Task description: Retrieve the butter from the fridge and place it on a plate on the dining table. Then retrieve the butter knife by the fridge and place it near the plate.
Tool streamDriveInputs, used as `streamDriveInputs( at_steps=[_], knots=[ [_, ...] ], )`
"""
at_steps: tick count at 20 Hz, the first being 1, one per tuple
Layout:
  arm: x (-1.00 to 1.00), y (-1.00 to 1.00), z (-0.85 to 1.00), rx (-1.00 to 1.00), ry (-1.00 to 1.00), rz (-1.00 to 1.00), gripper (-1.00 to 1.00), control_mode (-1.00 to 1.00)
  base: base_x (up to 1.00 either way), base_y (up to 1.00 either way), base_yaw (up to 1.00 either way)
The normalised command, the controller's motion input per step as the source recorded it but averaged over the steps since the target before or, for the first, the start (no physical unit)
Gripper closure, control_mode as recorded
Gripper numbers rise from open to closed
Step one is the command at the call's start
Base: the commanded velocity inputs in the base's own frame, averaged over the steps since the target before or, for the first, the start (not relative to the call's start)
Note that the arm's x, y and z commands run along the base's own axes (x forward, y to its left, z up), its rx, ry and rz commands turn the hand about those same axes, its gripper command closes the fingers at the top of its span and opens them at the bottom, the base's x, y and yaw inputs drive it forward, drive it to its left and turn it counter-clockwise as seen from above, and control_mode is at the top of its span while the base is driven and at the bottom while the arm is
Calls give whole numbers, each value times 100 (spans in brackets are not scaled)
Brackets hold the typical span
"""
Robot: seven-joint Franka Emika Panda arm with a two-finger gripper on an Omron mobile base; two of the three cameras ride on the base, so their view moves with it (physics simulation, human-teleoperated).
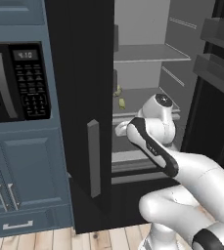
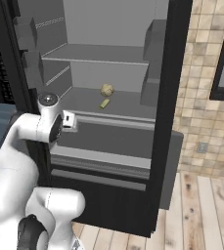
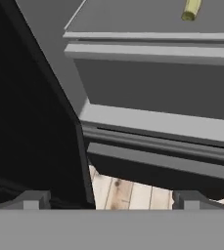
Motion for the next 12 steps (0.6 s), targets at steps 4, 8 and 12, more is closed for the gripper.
streamDriveInputs(
  at_steps=[4, 8, 12],
  knots=[
    [8, 100, 0, 0, -6, -2, -100, -100, 0, 0, 0],
    [-32, 100, 0, 0, -3, 2, -100, -100, 0, 0, 0],
    [-61, 100, 0, -2, -4, 6, -100, -100, 0, 0, 0]
  ],
)
